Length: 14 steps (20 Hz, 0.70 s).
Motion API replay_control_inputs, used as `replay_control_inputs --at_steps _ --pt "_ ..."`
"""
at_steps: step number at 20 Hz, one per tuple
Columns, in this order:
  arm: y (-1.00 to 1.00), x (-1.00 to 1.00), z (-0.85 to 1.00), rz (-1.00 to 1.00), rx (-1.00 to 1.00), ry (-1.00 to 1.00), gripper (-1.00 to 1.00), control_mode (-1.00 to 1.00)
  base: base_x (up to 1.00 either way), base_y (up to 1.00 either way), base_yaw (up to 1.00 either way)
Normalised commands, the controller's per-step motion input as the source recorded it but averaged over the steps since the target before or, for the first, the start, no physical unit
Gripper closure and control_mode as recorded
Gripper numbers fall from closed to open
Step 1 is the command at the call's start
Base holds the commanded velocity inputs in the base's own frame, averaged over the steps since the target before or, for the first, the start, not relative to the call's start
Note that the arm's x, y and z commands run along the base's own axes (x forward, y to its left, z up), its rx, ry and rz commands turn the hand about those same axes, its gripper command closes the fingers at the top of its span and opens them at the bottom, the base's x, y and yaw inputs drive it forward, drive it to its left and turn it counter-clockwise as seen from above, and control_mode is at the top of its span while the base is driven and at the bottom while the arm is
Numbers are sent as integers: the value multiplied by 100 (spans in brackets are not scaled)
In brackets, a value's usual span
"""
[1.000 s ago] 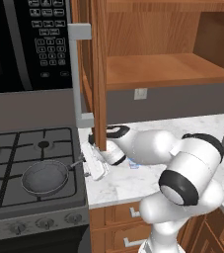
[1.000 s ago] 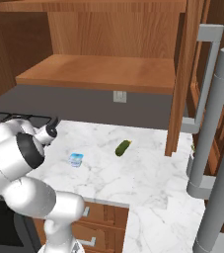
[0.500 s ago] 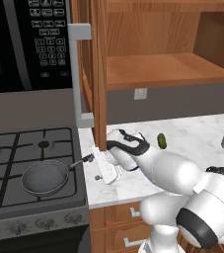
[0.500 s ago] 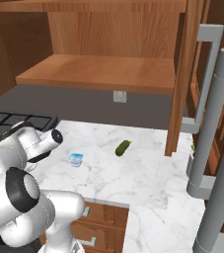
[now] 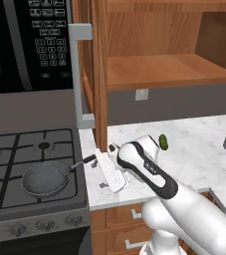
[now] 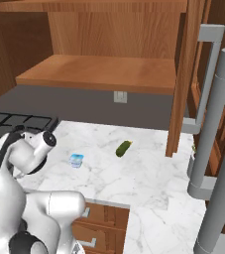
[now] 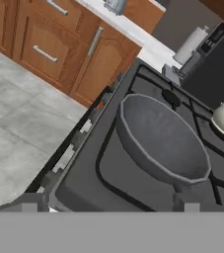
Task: Pick the pan from the cabinet and place it on the stove. Then turn on the stove burner for the pan.
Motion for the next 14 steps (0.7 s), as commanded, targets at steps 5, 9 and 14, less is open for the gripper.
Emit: replay_control_inputs --at_steps 5,9,14 --pt "2 -82 12 -1 -1 -7 -100 -100 0 0 0" --pt "5 -80 0 -5 -5 -9 -100 -100 0 0 0" --pt "15 -56 -27 -5 -15 -11 -100 -100 0 0 0"
